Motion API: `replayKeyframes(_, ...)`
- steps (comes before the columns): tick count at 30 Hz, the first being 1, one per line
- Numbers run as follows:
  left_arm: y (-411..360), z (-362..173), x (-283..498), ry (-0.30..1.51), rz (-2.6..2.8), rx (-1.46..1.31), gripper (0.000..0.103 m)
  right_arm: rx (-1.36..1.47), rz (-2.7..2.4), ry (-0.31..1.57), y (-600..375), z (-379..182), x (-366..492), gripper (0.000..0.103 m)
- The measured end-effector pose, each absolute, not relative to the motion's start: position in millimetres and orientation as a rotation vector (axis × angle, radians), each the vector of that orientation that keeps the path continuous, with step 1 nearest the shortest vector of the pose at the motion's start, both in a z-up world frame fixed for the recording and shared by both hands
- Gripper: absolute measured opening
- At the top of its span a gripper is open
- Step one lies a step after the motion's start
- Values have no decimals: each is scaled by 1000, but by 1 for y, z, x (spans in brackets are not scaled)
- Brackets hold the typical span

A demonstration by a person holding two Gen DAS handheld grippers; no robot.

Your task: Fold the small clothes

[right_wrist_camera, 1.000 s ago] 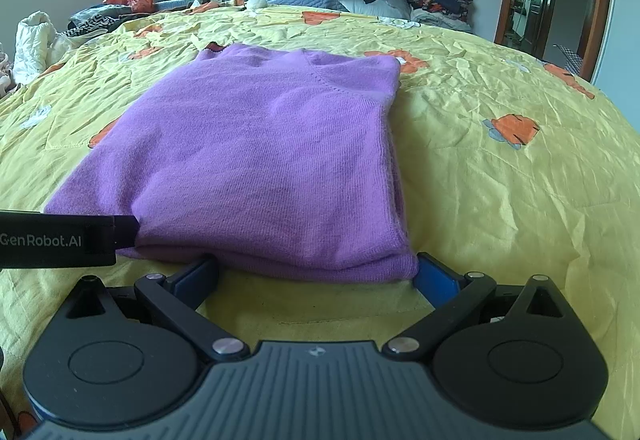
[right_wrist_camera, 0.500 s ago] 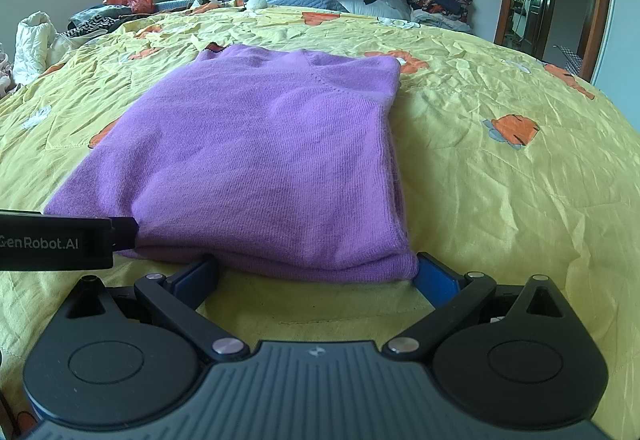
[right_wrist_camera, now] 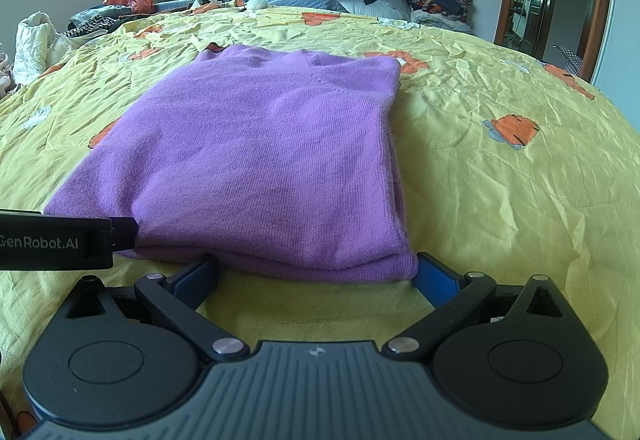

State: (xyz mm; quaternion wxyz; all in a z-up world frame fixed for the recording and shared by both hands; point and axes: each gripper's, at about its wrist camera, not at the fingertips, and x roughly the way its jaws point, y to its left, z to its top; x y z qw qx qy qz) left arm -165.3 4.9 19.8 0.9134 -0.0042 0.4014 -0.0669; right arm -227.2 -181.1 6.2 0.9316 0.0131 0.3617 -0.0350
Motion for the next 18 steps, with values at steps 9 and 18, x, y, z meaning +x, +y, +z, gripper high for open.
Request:
replayKeyframes(9,5,19,-165,831,-143,-6,103,27,-71,740,-181,6,-227,103)
replayKeyframes(18,5,20,-163,842,-151,0,103,27,-72,741,-181,6,-227,103)
